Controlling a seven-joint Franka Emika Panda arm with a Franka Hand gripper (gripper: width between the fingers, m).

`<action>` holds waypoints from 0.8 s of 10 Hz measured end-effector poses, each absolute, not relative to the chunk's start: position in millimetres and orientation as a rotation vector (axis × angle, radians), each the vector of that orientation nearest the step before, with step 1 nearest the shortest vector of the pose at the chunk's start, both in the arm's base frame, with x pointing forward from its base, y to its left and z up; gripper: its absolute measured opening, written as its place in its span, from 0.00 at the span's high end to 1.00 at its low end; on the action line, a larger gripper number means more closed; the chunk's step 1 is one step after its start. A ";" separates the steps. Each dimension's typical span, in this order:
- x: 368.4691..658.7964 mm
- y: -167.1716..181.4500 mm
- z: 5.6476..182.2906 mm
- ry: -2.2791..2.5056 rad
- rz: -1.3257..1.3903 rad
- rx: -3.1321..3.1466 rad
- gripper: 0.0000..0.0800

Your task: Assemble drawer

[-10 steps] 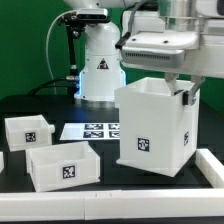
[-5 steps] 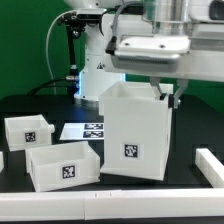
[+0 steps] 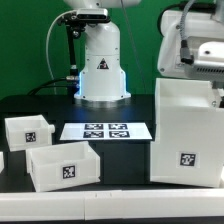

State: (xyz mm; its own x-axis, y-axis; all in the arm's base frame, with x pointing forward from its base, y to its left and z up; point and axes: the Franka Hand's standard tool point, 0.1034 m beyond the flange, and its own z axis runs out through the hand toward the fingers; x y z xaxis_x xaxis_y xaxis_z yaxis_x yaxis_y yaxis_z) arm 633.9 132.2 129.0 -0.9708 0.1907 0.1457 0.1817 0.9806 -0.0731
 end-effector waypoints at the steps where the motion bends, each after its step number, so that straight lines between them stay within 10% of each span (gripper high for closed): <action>1: 633.6 130.2 127.1 -2.970 0.089 -0.290 0.96; 8: 631.1 136.8 109.8 -2.817 0.164 -0.242 0.96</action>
Offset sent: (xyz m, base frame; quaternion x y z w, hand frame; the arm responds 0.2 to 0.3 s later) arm 0.0064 0.0123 -0.0140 0.0331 0.0987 -0.0485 0.9934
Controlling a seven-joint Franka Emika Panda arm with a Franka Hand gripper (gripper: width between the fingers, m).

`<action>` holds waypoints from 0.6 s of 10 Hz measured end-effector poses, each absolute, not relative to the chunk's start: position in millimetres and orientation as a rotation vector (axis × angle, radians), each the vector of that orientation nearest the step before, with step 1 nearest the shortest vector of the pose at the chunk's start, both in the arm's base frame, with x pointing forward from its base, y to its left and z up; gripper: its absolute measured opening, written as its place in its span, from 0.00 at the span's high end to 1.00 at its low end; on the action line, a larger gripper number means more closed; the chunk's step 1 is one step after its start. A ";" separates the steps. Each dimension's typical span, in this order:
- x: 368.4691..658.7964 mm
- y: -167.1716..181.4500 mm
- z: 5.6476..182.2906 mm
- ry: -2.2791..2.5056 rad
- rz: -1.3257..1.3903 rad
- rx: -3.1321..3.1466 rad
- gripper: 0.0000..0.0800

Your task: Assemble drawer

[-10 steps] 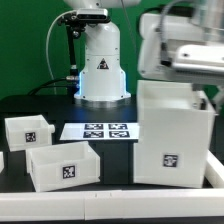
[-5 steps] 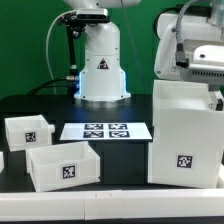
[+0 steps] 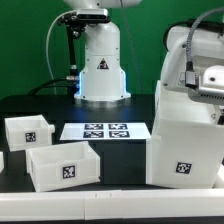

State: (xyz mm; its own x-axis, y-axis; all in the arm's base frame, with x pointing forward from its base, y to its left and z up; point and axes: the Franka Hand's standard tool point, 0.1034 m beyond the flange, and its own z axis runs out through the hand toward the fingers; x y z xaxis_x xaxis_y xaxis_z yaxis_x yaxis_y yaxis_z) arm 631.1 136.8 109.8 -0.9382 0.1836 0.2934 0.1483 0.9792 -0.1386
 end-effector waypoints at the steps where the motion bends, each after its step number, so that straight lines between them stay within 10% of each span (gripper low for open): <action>1: 630.9 135.8 109.0 -2.816 0.164 -0.244 0.96; 3: 630.9 135.3 108.9 -2.816 0.164 -0.245 0.66; 4: 630.9 135.0 108.8 -2.815 0.164 -0.246 0.66; 6: 631.0 134.7 108.7 -2.815 0.165 -0.246 0.26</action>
Offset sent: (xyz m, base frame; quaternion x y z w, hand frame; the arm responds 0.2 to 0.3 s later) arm 0.0000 0.0000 0.0000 0.0000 0.0000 0.0000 1.0000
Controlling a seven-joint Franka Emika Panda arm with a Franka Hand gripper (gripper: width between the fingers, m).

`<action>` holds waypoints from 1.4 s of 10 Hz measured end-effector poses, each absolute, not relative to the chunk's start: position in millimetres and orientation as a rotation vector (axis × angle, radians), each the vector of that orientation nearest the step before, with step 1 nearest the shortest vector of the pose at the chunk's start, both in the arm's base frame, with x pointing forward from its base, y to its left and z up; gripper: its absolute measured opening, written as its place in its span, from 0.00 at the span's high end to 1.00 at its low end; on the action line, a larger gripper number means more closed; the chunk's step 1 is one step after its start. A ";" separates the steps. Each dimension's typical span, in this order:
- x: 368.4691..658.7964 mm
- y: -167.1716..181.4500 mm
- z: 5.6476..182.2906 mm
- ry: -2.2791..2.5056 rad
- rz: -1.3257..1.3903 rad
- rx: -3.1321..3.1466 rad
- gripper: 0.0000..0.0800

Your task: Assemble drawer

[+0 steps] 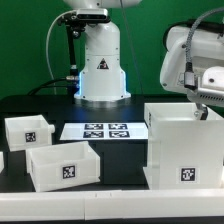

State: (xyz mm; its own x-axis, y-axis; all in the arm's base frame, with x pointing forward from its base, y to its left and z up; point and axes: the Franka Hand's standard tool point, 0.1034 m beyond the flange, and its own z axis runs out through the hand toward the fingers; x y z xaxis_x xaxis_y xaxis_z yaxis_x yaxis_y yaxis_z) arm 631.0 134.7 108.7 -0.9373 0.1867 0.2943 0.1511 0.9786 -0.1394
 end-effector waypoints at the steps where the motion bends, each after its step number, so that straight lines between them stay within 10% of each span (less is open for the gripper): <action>1: 631.0 134.5 108.7 -2.815 0.165 -0.247 0.26; 6: 643.6 122.6 159.6 -2.982 0.173 -0.461 0.19; 14: 630.6 95.0 151.3 -2.928 0.248 -0.797 0.19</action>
Offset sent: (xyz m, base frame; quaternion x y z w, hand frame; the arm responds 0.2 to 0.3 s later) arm -0.0220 -0.0147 0.0561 0.0168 0.0089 0.0633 0.9978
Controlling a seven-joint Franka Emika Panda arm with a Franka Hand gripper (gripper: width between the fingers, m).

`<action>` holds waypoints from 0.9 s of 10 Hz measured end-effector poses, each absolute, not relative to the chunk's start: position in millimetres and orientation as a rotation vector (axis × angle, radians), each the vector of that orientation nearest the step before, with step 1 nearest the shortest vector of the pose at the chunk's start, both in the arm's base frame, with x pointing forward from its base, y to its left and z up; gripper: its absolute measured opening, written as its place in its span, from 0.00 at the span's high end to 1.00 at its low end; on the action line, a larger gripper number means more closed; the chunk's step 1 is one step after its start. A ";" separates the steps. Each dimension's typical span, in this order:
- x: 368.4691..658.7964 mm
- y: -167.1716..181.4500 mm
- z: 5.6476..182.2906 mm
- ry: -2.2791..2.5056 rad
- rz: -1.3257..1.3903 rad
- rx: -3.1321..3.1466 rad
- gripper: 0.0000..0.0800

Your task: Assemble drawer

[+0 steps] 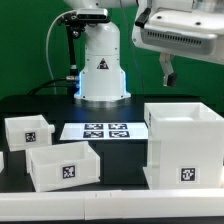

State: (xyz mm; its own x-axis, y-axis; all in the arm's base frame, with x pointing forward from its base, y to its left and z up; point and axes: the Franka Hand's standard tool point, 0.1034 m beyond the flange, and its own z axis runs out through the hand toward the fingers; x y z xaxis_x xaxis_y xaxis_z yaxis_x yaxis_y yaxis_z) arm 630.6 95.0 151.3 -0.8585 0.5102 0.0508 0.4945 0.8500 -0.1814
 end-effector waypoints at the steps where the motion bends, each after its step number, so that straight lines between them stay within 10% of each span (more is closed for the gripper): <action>1: 631.6 93.2 152.2 -2.930 0.245 -0.795 0.19; 9: 619.3 87.8 151.1 -2.692 0.375 -1.380 0.19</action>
Offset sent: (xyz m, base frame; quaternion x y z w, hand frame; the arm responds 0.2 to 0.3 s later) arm 0.0000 0.0000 0.0000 0.0000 0.0000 0.0000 1.0000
